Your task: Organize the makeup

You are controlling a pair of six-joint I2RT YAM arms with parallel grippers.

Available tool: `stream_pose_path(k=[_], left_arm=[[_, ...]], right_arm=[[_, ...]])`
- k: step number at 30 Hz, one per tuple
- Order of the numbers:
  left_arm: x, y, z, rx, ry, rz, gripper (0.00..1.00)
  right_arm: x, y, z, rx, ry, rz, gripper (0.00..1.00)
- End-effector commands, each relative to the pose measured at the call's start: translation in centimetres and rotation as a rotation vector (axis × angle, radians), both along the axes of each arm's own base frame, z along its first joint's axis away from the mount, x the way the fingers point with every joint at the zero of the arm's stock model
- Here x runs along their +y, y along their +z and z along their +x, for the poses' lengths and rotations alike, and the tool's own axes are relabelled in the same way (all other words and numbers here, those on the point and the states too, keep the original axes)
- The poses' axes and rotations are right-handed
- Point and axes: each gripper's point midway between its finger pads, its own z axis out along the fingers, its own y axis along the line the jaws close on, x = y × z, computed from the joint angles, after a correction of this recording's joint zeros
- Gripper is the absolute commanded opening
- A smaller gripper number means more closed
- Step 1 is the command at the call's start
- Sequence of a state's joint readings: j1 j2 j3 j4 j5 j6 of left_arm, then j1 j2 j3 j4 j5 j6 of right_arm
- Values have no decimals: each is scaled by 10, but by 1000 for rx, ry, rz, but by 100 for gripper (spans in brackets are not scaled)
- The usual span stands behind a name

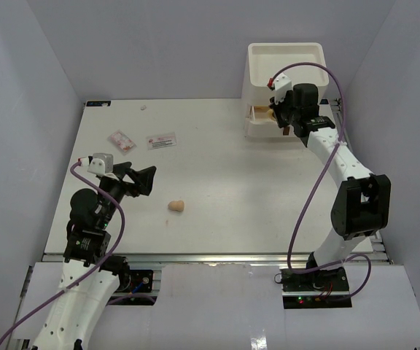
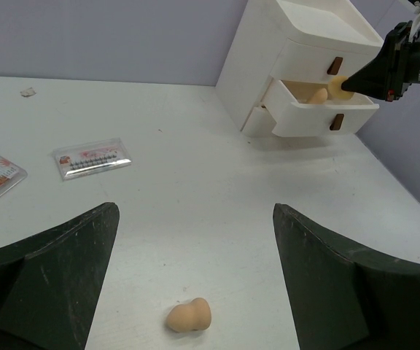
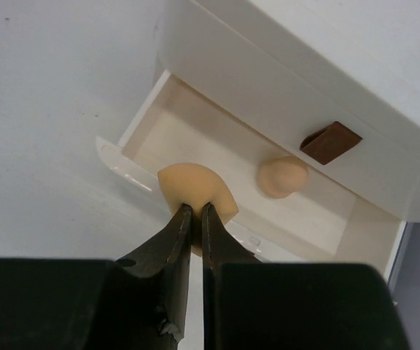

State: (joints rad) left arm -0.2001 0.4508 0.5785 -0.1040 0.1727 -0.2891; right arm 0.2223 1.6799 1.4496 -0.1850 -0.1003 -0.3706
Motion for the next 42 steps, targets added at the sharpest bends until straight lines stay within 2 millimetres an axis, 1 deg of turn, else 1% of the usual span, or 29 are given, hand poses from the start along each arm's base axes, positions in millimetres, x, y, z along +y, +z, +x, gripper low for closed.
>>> stream_pose_path(k=[1,5,6,9,13,14,15,16,18,20,23,26,28,30,31,32,33,34,36,38,40,42], left_arm=[[-4,-2,0,1,-23,-1,98],[-5,-3,0,4,-28,-1,98],[-5,-3,1,6,-29,0,98],[-6,-5,2,13,-31,2,98],[-7,-7,3,21,-38,3,98],[-8,-9,4,27,-41,4,98],[-9,-9,4,29,-45,5,98],[-10,-10,4,32,-49,5,98],[-11,-12,5,42,-55,7,98],[-12,-14,6,51,-62,7,98],[-15,-17,7,61,-77,8,98],[-17,-19,8,70,-89,7,98],[-18,-19,8,71,-94,8,98],[-19,-19,8,73,-97,8,98],[-19,-19,8,74,-97,7,98],[-19,-19,7,73,-97,7,98],[-19,-19,7,72,-97,8,98],[-19,-19,7,71,-98,8,98],[-19,-19,7,72,-98,8,98],[-17,-19,8,74,-89,9,98],[-13,-17,8,68,-67,9,98],[-7,-15,8,61,-28,7,98]], right_arm=[[-24,21,36,-115,-99,-11,9],[-24,11,48,-107,-88,-29,12],[-23,9,51,-104,-85,-30,14],[-21,7,60,-104,-86,-31,22],[-20,5,68,-109,-84,-39,30],[-20,5,70,-109,-82,-41,34],[-19,5,70,-109,-78,-39,41],[-18,5,69,-107,-70,-36,47],[-14,7,65,-104,-49,-27,53],[-12,11,58,-106,-36,-15,58],[-10,16,48,-109,-14,-3,59],[-5,32,34,-129,27,15,60],[12,37,14,-119,152,32,60],[41,27,-26,-39,397,62,59],[63,27,-51,-34,564,89,58],[85,23,-81,-10,712,121,58],[103,14,-112,38,831,147,58],[118,2,-138,58,934,123,59],[142,-20,-179,62,1105,61,60],[173,-40,-231,90,1281,32,63],[193,-55,-259,108,1375,13,65],[212,-64,-278,133,1432,0,65]])
